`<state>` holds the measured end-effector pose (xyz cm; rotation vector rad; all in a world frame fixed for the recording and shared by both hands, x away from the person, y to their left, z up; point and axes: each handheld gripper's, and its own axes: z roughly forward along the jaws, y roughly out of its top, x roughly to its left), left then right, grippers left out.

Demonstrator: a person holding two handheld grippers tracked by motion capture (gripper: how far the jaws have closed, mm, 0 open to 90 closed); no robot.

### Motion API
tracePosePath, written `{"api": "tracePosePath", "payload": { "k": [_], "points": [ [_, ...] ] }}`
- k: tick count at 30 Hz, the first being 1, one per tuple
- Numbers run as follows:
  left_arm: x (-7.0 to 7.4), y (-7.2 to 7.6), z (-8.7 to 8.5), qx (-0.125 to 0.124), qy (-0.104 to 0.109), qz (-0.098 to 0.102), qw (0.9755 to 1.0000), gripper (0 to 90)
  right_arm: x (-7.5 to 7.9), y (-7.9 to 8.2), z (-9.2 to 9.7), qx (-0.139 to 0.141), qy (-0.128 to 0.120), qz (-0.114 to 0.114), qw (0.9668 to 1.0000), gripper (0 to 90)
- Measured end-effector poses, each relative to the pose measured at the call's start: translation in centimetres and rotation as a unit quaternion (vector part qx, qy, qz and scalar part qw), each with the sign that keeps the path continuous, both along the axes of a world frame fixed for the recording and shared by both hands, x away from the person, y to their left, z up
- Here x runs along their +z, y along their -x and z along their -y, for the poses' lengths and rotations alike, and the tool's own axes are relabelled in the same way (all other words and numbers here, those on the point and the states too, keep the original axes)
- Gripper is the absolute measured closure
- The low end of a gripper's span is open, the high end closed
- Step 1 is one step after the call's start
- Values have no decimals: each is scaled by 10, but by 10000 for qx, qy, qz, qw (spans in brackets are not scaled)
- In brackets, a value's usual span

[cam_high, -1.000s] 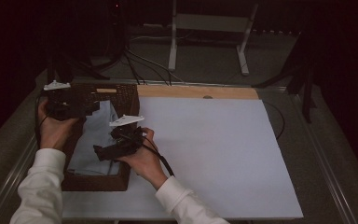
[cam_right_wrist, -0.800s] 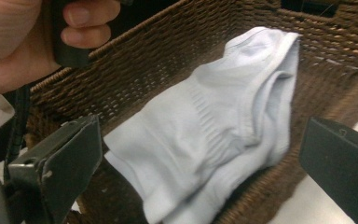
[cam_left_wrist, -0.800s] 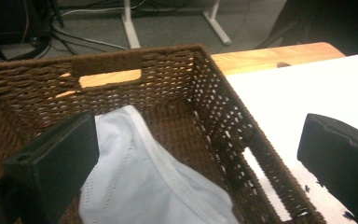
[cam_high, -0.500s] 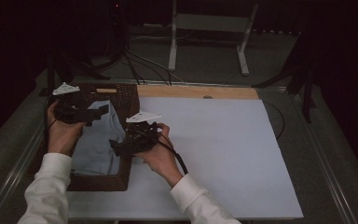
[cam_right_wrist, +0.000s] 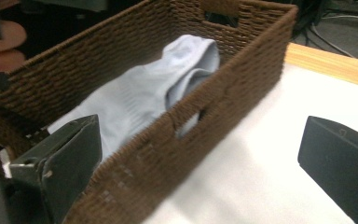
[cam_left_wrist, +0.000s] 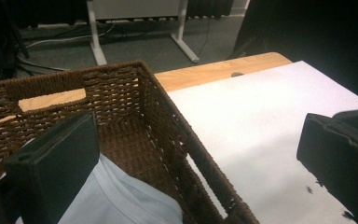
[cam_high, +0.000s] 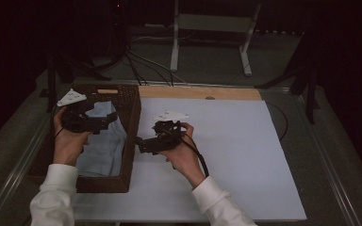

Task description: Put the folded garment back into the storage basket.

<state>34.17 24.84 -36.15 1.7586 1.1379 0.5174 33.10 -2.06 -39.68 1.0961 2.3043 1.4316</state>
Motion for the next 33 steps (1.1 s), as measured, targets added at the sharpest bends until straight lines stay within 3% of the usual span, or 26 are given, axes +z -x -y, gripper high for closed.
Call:
{"api": "tracePosePath", "payload": {
  "k": [12,16,33],
  "points": [
    [-2,20,18,-207,21,140,9997,0,4,2,35,-208,-41,109,9997,0],
    [-3,26,23,-248,-127,233,9993,0,3,3,46,-282,-64,129,9995,0],
    [-17,56,32,-321,-148,450,9984,0,-6,4,106,-573,-174,174,9981,0]
  ]
}}
